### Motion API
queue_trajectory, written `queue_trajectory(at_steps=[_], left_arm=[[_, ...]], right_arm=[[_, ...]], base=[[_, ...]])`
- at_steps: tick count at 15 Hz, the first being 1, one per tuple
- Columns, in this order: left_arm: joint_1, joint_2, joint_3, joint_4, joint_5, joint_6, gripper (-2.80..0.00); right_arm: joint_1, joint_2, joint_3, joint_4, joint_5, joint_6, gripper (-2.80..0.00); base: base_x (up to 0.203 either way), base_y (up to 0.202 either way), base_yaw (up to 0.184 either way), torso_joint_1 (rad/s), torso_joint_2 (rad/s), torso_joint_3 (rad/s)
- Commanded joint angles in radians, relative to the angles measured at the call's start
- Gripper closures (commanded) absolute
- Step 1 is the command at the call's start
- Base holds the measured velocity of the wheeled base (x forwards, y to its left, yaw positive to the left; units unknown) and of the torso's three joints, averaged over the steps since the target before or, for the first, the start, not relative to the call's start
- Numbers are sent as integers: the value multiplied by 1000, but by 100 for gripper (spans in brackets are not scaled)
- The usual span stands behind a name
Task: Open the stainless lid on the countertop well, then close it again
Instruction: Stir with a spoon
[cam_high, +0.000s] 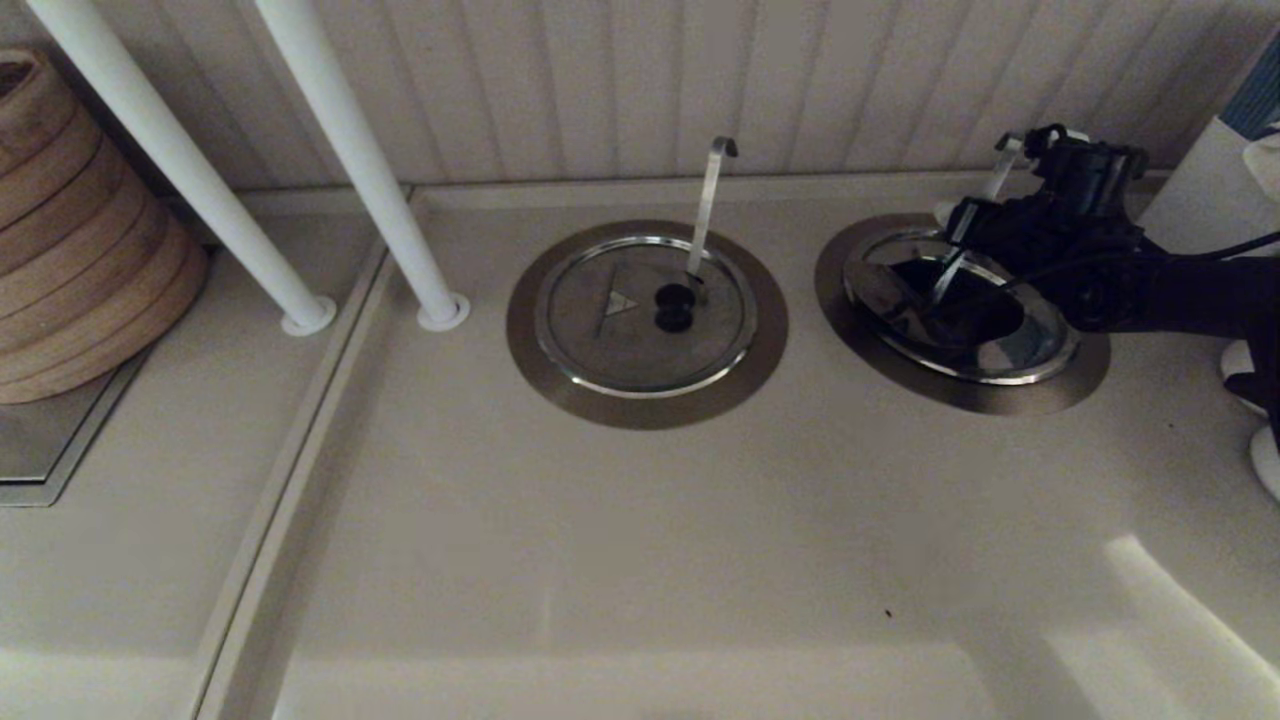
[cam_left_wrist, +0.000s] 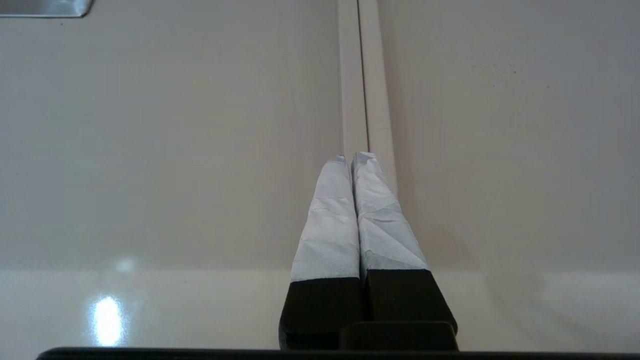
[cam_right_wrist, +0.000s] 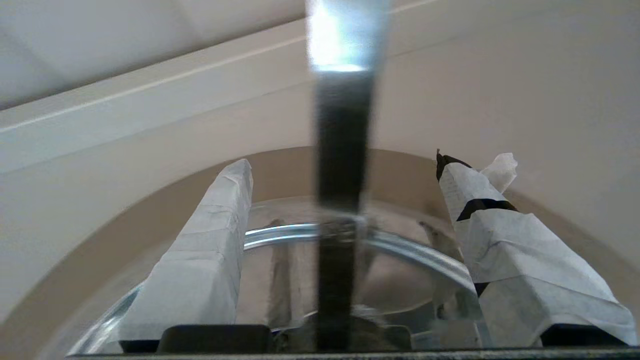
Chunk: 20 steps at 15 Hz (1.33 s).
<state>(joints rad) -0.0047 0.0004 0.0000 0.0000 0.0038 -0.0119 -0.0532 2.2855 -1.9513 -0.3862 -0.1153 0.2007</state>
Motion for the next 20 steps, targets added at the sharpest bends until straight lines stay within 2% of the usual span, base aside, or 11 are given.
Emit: queue_trajectory(at_steps=[1, 5, 6, 14, 20], left_arm=[[0, 1, 0, 0, 0, 0, 0], [0, 1, 0, 0, 1, 0, 0], [0, 1, 0, 0, 1, 0, 0], [0, 1, 0, 0, 1, 0, 0], [0, 1, 0, 0, 1, 0, 0]], right_arm=[[3, -1, 0, -5, 0, 2, -280], [16, -1, 0, -22, -1, 3, -280], [15, 0, 0, -22, -1, 2, 0], [15, -10, 0, -23, -4, 3, 0], [16, -54, 49, -20, -7, 2, 0]], base=[[0, 0, 0, 0, 0, 0], [0, 0, 0, 0, 0, 0], [0, 0, 0, 0, 0, 0], [0, 0, 0, 0, 0, 0], [0, 0, 0, 0, 0, 0]])
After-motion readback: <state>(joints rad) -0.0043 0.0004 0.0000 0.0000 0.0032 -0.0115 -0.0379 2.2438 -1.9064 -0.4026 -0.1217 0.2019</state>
